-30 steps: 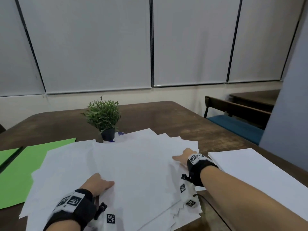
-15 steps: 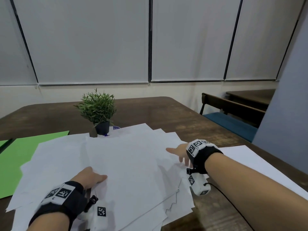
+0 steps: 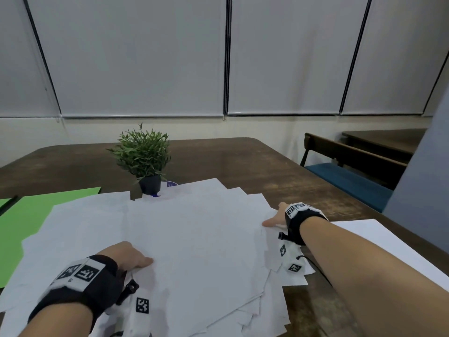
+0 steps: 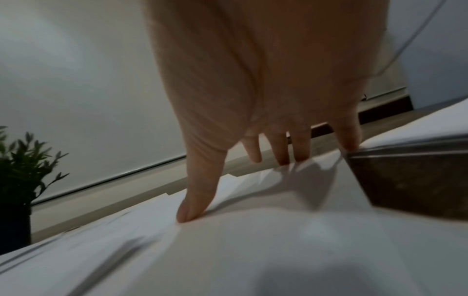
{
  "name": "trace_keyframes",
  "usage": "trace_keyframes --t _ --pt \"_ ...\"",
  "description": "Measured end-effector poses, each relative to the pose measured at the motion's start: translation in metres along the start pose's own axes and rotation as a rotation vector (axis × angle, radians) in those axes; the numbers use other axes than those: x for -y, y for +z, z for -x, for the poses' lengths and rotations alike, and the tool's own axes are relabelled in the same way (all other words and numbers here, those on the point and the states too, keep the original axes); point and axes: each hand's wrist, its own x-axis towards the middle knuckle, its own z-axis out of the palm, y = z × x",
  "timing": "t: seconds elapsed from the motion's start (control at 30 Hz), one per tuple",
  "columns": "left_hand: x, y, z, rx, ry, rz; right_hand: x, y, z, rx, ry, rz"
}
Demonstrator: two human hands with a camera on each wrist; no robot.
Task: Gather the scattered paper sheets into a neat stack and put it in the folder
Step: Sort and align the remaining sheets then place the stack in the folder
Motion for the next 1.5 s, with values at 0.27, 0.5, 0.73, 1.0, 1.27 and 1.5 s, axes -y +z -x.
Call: trace_keyframes --t 0.27,0.5,0.73,1.0,1.27,1.5 --pt "0.007 0.002 -0.003 0.066 -0.022 -0.155 0.002 -0.010 0.002 0.008 0.015 0.017" --pt "0.015 0.007 -0.008 0.077 -0.041 -0.060 0.006 -0.013 0.001 -0.009 0.055 -0.044" --pt "0.012 0.007 -0.005 0.086 -0.060 -0.064 -0.006 -0.036 0.009 -0.124 0.042 -0.279" --pt "0.007 0.010 0.015 0.074 -0.078 0.048 -0.011 -0.085 0.034 -0.482 -0.122 -0.886" --pt "0.014 0.016 0.023 0.039 -0.103 0.645 0.023 -0.052 0.078 -0.398 -0.202 -1.007" --pt "0.028 0.023 0.012 0.112 -0.043 0.917 0.069 0.046 0.106 -0.043 -0.215 -0.679"
